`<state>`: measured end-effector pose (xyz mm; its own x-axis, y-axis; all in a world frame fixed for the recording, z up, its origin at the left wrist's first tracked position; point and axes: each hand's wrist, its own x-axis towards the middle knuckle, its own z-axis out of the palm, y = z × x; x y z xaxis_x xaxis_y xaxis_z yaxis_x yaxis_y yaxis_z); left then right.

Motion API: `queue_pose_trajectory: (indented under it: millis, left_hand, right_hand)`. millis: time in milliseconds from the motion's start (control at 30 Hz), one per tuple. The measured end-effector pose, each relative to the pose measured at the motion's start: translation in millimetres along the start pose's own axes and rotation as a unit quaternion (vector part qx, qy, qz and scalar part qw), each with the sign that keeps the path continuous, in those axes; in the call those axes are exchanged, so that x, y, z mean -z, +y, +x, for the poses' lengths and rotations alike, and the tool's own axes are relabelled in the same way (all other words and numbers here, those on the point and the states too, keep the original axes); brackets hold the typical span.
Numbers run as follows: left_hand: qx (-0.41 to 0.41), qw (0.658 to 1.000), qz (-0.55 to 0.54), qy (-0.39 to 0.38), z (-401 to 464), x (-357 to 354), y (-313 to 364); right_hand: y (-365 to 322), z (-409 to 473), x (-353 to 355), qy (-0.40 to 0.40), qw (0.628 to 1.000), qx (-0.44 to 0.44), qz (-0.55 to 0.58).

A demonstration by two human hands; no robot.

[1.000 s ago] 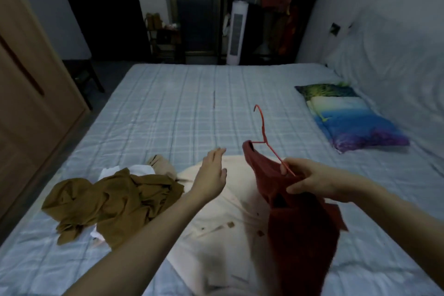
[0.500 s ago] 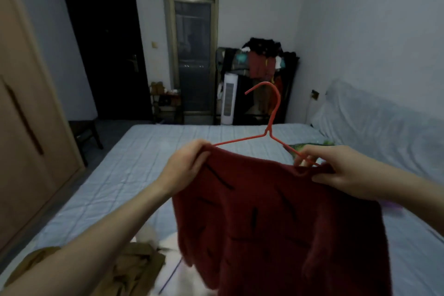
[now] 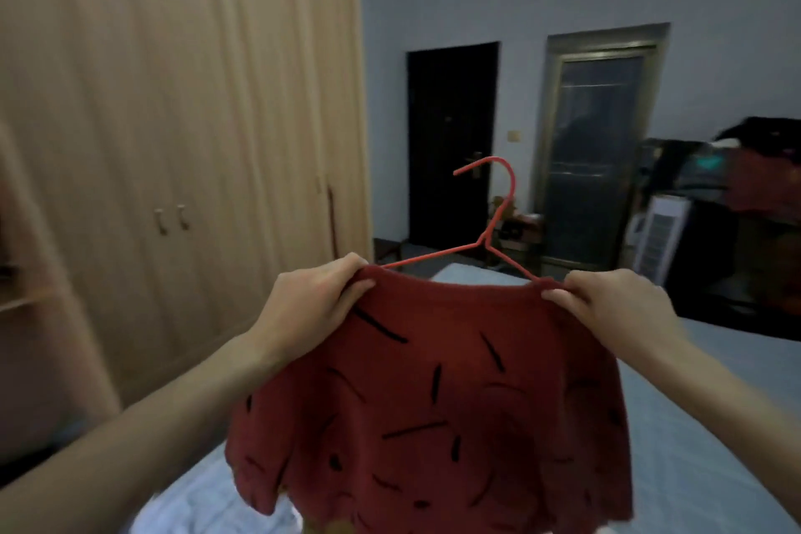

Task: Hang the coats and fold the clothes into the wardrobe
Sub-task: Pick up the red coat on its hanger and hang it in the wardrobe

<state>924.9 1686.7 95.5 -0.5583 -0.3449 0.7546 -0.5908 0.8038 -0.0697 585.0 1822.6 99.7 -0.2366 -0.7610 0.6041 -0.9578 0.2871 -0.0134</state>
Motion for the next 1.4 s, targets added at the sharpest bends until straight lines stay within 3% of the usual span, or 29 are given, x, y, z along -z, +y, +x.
queue_pose_trajectory:
  millis: [133, 233, 500, 633, 800, 1100, 1267, 1400]
  left_hand:
    - [0.081, 0.99, 0.09, -0.068, -27, 37, -18]
    - [0.172, 0.967, 0.163, -0.09, -47, 63, -28]
    - [0.328, 0.892, 0.277, -0.143, -124, 150, -84]
    - [0.304, 0.846, 0.407, -0.161, -173, 198, -118]
    - [0.279, 0.812, 0.484, -0.17, -224, 266, -149]
    - [0.263, 0.773, 0.552, -0.169, -319, 377, -245]
    - [0.28, 0.763, 0.558, -0.167, -347, 412, -295]
    - [0.323, 0.733, 0.565, -0.2, -363, 426, -340]
  right_hand:
    - [-58, 28, -40, 0.033, 0.964, 0.08, 0.253]
    - [-115, 50, -58, 0.036, 0.934, 0.121, 0.335]
    - [-278, 51, -72, 0.013, 0.908, 0.296, 0.297]
    - [-351, 42, -63, 0.02, 0.915, 0.327, 0.235]
    - [-443, 25, -43, 0.057, 0.913, 0.373, 0.152]
    - [-608, 22, -6, 0.102, 0.867, 0.462, 0.154]
    - [-679, 26, 0, 0.082, 0.871, 0.458, 0.157]
    - [-730, 33, 3, 0.063, 0.872, 0.459, 0.158]
